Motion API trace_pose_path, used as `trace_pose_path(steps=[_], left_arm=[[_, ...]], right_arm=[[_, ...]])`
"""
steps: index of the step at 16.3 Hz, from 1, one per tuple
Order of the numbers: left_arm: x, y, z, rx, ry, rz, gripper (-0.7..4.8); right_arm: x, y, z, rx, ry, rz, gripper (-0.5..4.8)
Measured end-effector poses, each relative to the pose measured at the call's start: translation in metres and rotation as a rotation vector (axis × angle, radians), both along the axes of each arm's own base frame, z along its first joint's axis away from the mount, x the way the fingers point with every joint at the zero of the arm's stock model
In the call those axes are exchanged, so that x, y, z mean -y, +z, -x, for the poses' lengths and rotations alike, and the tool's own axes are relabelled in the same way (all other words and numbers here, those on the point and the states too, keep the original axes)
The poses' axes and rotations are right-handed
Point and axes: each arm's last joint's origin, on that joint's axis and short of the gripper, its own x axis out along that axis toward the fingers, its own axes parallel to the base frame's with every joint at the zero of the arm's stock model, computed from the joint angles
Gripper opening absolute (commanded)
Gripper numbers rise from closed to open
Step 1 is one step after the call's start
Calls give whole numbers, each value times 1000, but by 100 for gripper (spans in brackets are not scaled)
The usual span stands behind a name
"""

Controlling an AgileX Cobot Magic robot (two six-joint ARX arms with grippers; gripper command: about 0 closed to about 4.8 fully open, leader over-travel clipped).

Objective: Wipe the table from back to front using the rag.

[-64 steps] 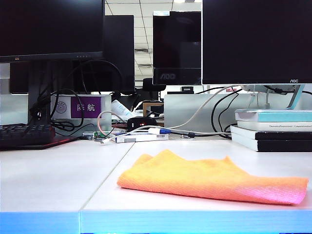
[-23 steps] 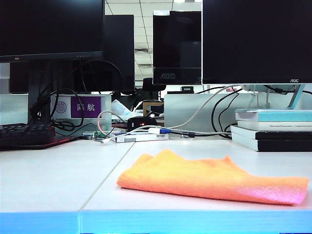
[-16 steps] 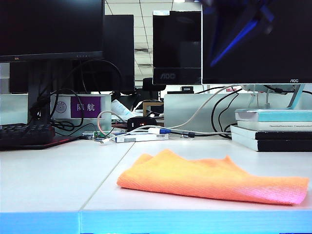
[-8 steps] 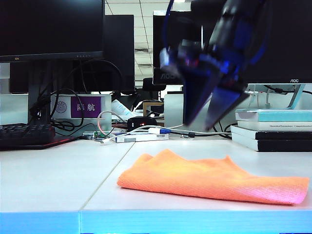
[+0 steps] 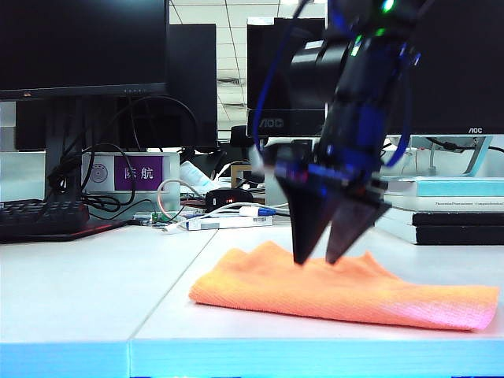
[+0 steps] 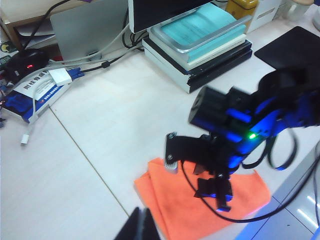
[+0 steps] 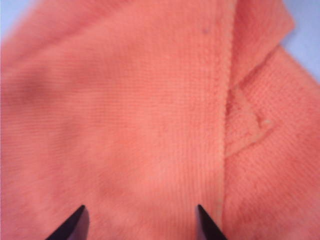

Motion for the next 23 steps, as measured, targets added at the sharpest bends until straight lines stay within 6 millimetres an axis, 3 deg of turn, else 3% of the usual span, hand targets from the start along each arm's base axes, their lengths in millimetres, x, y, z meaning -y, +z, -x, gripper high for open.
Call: trace_pose_path(steps=[2,3,4,5,6,12,19,23], left_arm=[[0,0,0,0,0,0,-5],[0,0,0,0,0,0,-6],[0,0,0,0,0,1,-6],[0,0,0,0,0,0,-6],[0,0,0,0,0,0,-5],[0,0,0,0,0,0,-5],[0,0,0,-1,0,0,-5],[0,0,0,0,-1,0,-5]], right_arm=[[-6,-10,1,-14,14,21,272],[-10,-13,2,-4,23,45,238],[-14,-14,4,8,29,65,124],[-17,-14,6,22,36,88,56],[-21,-15,7,22,48,87,20],[-40,-15,30,-2,118,156,-1],[-37,-15,34,-78,7,157,-1],[-25,-22,48,-72,-16,135,-1]])
